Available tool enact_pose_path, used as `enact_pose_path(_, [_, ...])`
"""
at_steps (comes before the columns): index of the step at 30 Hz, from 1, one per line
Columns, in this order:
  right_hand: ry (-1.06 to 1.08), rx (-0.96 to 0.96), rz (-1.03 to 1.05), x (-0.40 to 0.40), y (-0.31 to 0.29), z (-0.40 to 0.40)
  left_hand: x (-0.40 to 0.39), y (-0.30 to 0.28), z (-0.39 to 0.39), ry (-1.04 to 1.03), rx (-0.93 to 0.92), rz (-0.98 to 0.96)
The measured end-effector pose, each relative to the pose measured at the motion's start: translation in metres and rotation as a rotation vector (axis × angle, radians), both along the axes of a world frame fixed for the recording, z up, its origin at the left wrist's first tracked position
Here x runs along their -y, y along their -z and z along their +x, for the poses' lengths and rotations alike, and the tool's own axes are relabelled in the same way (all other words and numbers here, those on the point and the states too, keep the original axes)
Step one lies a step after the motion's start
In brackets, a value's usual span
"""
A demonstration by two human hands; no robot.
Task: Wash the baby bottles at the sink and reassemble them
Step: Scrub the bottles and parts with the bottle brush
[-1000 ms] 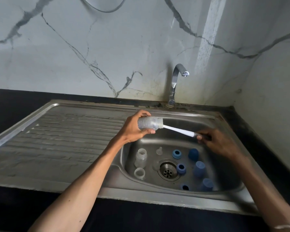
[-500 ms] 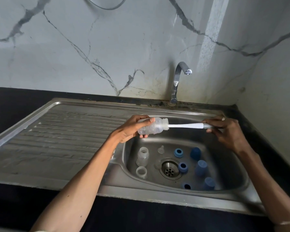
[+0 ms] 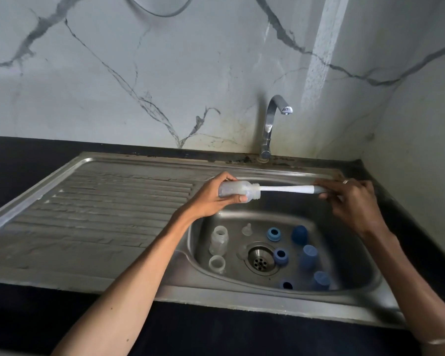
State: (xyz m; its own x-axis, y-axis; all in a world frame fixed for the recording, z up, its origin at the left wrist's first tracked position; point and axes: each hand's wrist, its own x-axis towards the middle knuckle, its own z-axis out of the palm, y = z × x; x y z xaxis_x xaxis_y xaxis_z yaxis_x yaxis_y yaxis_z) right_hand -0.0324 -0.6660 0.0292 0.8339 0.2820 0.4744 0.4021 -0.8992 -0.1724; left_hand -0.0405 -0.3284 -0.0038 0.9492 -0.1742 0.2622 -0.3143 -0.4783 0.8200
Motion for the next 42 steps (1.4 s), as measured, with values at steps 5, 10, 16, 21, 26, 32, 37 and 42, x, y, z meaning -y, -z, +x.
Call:
enact_pose_path(5, [0.002, -0.091, 0.173, 0.0, 0.002, -0.005, -0.006, -0.005, 0.003, 0.07, -0.034, -0.02])
enact_pose_path(10, [0.035, -0.323, 0.169, -0.02, 0.01, -0.005, -0.017, -0.003, 0.005, 0.013, 0.017, -0.038])
enact_pose_path(16, [0.063, -0.332, 0.136, -0.019, -0.002, -0.008, -0.016, -0.006, 0.004, -0.011, 0.015, -0.054])
enact_pose_path(21, [0.003, -0.29, 0.234, -0.025, -0.002, -0.012, -0.024, -0.014, 0.001, 0.04, -0.059, -0.439])
enact_pose_path(26, [0.043, -0.335, 0.311, -0.033, 0.013, -0.012, -0.017, -0.007, 0.005, -0.012, -0.052, -0.465])
enact_pose_path(32, [0.091, -0.397, 0.208, -0.043, 0.02, -0.017, -0.022, -0.004, 0.008, -0.113, 0.081, -0.176])
enact_pose_path(37, [0.039, -0.386, 0.12, -0.039, 0.009, -0.02, -0.03, -0.001, 0.009, -0.065, -0.002, -0.127])
enact_pose_path(42, [-0.013, -0.357, 0.144, -0.021, -0.01, -0.017, -0.034, -0.005, 0.006, 0.063, -0.097, -0.472])
